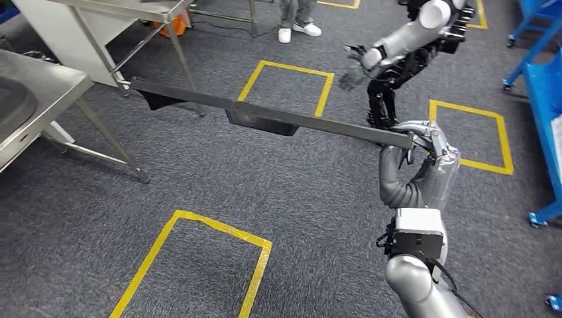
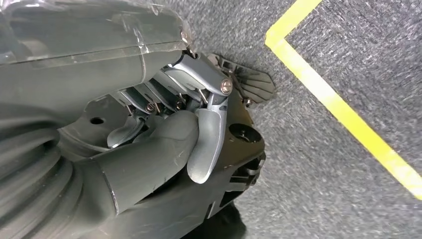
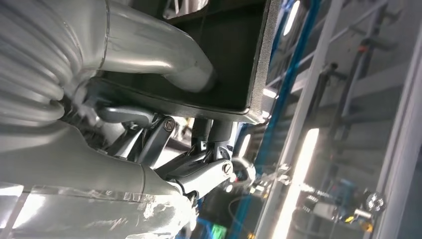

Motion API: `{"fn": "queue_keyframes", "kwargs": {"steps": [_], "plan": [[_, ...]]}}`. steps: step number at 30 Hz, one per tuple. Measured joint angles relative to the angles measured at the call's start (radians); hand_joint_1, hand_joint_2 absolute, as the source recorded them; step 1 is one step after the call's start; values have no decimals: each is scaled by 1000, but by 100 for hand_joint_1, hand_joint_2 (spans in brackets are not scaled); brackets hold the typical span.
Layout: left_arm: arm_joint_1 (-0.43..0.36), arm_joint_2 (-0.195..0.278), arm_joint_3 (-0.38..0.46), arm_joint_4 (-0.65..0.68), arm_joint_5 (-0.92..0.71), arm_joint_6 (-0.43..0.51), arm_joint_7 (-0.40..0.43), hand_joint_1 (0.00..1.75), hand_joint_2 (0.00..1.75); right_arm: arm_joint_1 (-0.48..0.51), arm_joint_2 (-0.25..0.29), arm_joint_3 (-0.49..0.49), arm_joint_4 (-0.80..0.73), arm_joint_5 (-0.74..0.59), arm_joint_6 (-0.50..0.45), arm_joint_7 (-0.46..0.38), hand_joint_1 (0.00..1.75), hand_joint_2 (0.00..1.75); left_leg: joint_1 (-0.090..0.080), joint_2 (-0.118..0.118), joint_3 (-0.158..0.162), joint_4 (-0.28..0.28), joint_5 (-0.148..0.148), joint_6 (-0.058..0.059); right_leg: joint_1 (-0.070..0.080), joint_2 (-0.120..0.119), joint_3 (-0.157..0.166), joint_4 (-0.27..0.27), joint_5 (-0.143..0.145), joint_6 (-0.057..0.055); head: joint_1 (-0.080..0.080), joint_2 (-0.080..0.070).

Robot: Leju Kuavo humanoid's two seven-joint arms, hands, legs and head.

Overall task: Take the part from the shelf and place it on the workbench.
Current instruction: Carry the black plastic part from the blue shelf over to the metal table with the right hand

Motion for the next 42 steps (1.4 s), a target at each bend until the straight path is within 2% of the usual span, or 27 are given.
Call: {"fn": "queue_keyframes", "kwargs": {"steps": [1,3,5,6,8,10,12,13,14,15,17,19,21,23,25,27,28,29,30,31,32,34,35,37,39,41,42], "plan": [[-1,0,0,0,-1,1,1,175,175,0,0,0,0,-1,0,-2,175,175,2,-12,-5,15,-7,-8,-4,17,21,-53,22,2,2,0],[-3,0,0,0,-2,3,1,175,175,1,0,0,1,-4,0,-5,175,175,3,-30,-16,32,-16,-19,-4,35,39,-95,27,-5,4,0],[-2,1,0,0,-3,4,2,175,175,1,0,0,1,-6,0,-6,175,175,4,-41,-20,35,-17,-26,0,19,40,-97,26,-21,2,0],[-1,2,0,0,-3,5,2,175,175,0,0,0,1,-7,0,-7,175,175,4,-32,-21,41,-21,-31,0,10,43,-99,26,-27,0,0],[-2,3,0,0,-5,7,2,175,175,1,0,0,1,-8,1,-9,175,175,2,13,-43,98,-53,-41,0,-12,49,-104,27,-37,-8,0],[-3,3,0,0,-6,8,3,175,175,2,0,0,1,-9,1,-12,175,175,4,50,-102,218,-109,-49,4,-34,53,-106,24,-44,-15,0],[-3,4,0,0,-6,9,4,175,175,2,0,0,1,-10,1,-13,175,175,8,54,-152,309,-133,-50,9,-58,56,-105,19,-46,-16,0],[-3,4,0,0,-6,10,4,175,175,2,0,0,1,-10,1,-13,175,175,8,55,-154,307,-120,-48,10,-69,58,-105,16,-47,-16,0],[-2,4,0,0,-6,10,5,175,175,2,0,0,1,-10,1,-13,175,175,8,57,-139,273,-93,-44,12,-79,62,-105,13,-47,-16,0],[-1,4,0,0,-6,11,6,175,175,2,0,0,1,-11,1,-14,175,175,5,66,-108,205,-56,-37,13,-88,68,-106,9,-46,-16,0],[-2,5,0,0,-6,13,6,175,175,2,0,0,1,-15,1,-16,175,175,-7,104,-50,83,-11,-24,15,-105,79,-109,2,-42,-16,0],[-3,6,0,0,-6,14,6,175,175,1,1,0,1,-20,1,-22,175,175,-20,123,-32,35,-5,-14,14,-121,85,-115,-1,-34,-15,0],[-2,6,0,0,-6,14,6,175,175,-2,2,0,1,-22,1,-26,175,175,-22,106,-27,21,0,-7,10,-130,92,-118,-5,-23,-15,0],[-2,6,0,0,-6,14,6,175,175,-4,3,0,2,-22,1,-27,175,175,-14,87,-12,-1,6,1,8,-90,88,-90,-27,-16,-15,0],[-5,5,0,0,-6,13,6,175,175,-2,4,0,3,-23,0,-26,175,175,-10,68,-2,-12,10,9,8,-35,40,9,-78,-15,-10,0],[-6,5,0,-1,-6,13,6,175,175,1,4,0,3,-24,0,-25,175,175,-9,47,-1,-12,8,13,8,-20,-32,129,-118,-12,-4,0],[-6,5,0,-1,-6,13,6,175,175,2,4,0,3,-25,0,-24,175,175,-8,34,0,-10,7,13,7,-20,-52,152,-111,-10,-1,0],[-5,5,0,-2,-6,13,6,175,175,3,4,0,3,-25,0,-24,175,175,-7,21,1,-7,4,11,6,-20,-56,139,-86,-8,0,0],[-5,5,0,-2,-6,13,6,175,175,3,4,0,3,-25,0,-24,175,175,-5,8,2,-4,1,9,5,-18,-43,94,-48,-7,1,0],[-5,4,0,-2,-6,12,6,175,175,3,4,0,3,-25,0,-24,175,175,-2,-5,3,3,-4,4,2,-11,-16,24,-7,-5,2,0],[-5,5,0,-2,-6,12,6,175,175,3,4,0,4,-25,0,-24,175,175,0,-16,1,11,-10,-2,0,7,7,-31,18,-3,4,0],[-5,5,0,-2,-6,12,6,175,175,3,4,0,5,-26,0,-25,175,175,1,-35,-10,30,-19,-13,-4,41,30,-94,36,-3,6,0],[-5,5,0,-2,-7,12,6,175,175,4,4,0,6,-28,0,-26,175,175,0,-42,-16,33,-20,-17,-3,47,28,-93,33,-8,5,0],[-4,5,0,-2,-8,13,6,175,175,2,5,0,7,-30,0,-30,175,175,3,-53,-19,36,-22,-22,-1,31,30,-96,33,-23,2,0],[-4,5,0,-2,-9,15,6,175,175,0,6,0,8,-32,0,-34,175,175,2,-20,-30,69,-41,-32,-1,9,38,-101,32,-34,-4,0],[-9,6,0,-2,-11,15,6,175,175,-4,7,0,9,-36,0,-35,175,175,2,33,-81,178,-93,-42,1,-18,46,-105,29,-41,-12,0],[-12,6,0,-2,-11,15,6,175,175,-9,8,0,9,-40,0,-34,175,175,4,46,-114,241,-117,-45,3,-32,48,-105,27,-43,-15,0]]}}
